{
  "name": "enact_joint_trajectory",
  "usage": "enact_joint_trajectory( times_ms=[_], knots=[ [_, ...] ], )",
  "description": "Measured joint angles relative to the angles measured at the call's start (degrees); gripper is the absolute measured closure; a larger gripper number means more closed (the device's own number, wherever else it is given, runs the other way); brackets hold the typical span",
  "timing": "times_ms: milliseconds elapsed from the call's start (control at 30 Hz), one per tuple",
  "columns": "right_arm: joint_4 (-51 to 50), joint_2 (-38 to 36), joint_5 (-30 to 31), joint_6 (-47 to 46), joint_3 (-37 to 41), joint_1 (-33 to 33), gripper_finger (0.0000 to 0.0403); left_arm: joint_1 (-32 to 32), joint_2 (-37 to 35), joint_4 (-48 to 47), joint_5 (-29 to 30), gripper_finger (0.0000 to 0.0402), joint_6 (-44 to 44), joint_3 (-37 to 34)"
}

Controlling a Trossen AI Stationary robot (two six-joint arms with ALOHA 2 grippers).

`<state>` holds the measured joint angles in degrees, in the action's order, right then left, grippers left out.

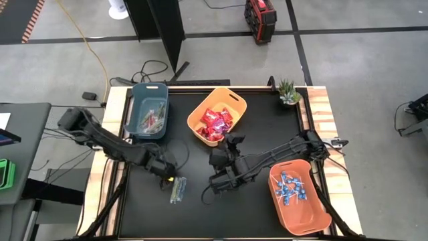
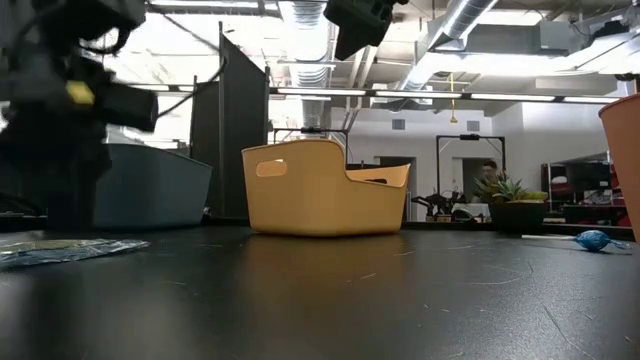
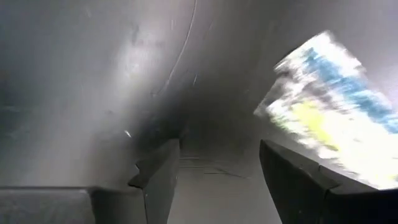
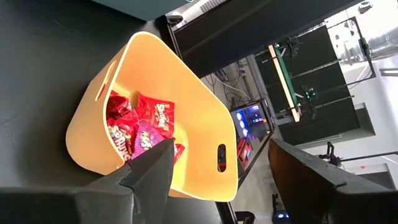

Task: Sort candy
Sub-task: Put the green gummy into the blue bin

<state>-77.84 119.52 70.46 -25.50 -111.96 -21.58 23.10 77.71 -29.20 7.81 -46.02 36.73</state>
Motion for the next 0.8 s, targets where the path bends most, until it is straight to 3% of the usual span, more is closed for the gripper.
enact_joint_trajectory(
  times_ms=[167,333,533,800],
  knots=[
    [0.0,0.0,0.0,0.0,0.0,0.0,0.0127,1.3,4.6,2.4,1.2,0.0185,-2.8,0.2],
    [-0.1,0.0,0.0,0.0,0.0,0.0,0.0127,2.2,2.5,3.4,0.8,0.0185,-5.1,-0.1],
    [-0.2,0.0,0.1,0.0,0.0,-0.1,0.0127,5.4,0.6,12.9,-0.4,0.0181,-5.8,-0.1],
    [-0.2,0.0,0.1,0.0,0.0,-0.2,0.0127,8.8,5.3,11.6,5.6,0.0168,-12.0,0.0]
  ],
)
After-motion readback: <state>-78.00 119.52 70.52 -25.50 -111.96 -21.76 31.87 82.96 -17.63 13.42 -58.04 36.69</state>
